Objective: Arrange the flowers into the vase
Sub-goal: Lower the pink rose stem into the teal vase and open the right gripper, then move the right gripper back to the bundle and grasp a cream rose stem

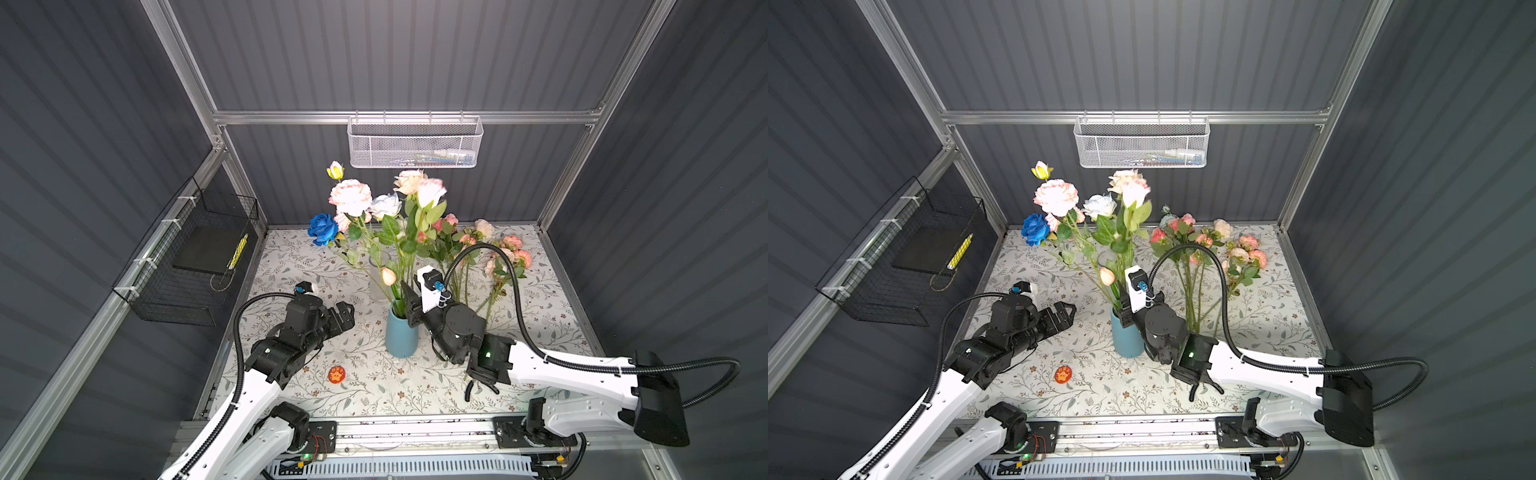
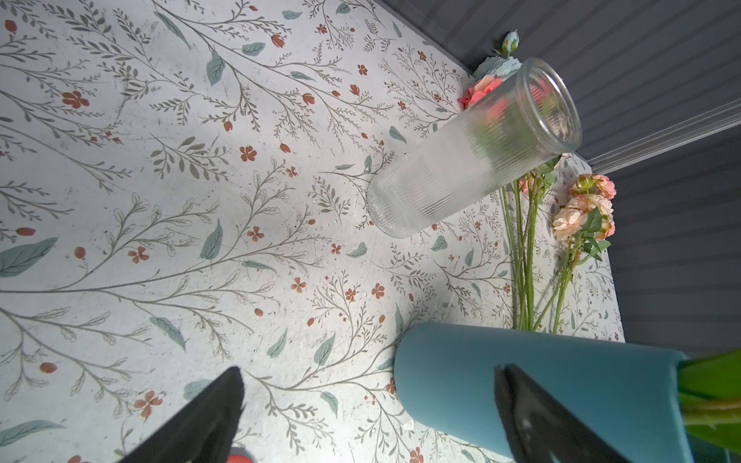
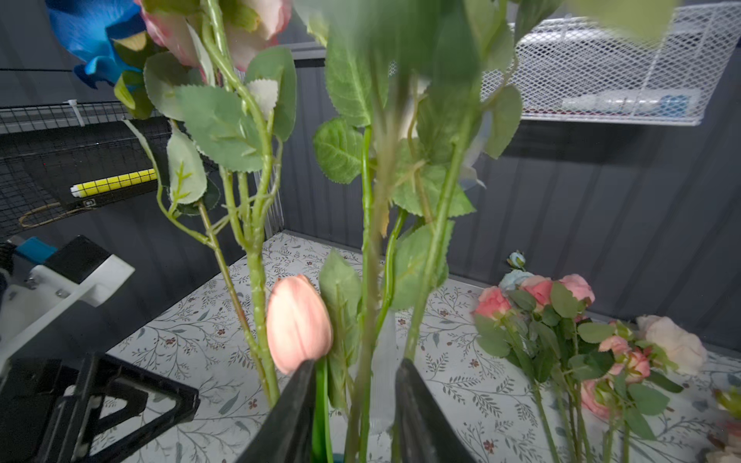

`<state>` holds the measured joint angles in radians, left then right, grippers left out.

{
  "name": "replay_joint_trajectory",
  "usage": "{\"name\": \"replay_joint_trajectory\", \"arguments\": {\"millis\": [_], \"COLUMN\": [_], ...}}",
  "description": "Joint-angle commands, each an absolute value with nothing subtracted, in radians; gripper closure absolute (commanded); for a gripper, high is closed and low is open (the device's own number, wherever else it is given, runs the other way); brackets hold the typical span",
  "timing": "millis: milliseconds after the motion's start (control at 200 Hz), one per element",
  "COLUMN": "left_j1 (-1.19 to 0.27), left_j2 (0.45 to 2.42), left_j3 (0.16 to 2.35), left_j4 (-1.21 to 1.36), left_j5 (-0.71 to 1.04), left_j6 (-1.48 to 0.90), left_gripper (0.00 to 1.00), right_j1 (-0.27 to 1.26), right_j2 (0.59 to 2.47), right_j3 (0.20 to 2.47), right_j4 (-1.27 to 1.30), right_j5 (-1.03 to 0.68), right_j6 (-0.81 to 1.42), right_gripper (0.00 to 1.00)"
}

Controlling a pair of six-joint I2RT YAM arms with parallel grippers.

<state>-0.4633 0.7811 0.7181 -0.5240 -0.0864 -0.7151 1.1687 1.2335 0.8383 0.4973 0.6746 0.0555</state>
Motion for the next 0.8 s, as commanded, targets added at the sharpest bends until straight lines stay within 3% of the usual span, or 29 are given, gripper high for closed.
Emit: {"name": "replay_joint_trajectory", "arguments": {"millis": [0, 135, 345, 625, 795], "left_j1": [-0.466, -0.466, -0.466, -0.467, -0.466], "left_j2": [0.768, 0.767, 0.770, 0.785, 0.801], "left_j3": [0.749, 0.753, 0.753, 0.748, 0.741], "left_j4": [-0.541, -0.544, -0.543, -0.531, -0.514], "left_j5": [-0.082, -0.083, -0.074, -0.069, -0.061], "left_j6": [-0.709, -0.706, -0.704, -0.701, -0.703], "left_gripper": [0.00, 0.00, 0.00, 0.00, 0.00], "right_j1": [1.185, 1.202, 1.207, 1.205, 1.127], "right_j2": [1.181, 1.126, 0.985, 0.805, 0.749], "right_j3": [0.819, 0.790, 0.713, 0.604, 0.567], "right_j4": [0.453, 0.392, 0.293, 0.088, -0.121], "right_j5": [0.698, 0.699, 0.710, 0.823, 0.811], "right_j6": [0.122, 0.184, 0.293, 0.443, 0.636], "right_gripper": [0.47, 0.35, 0.25, 0.23, 0.29]}}
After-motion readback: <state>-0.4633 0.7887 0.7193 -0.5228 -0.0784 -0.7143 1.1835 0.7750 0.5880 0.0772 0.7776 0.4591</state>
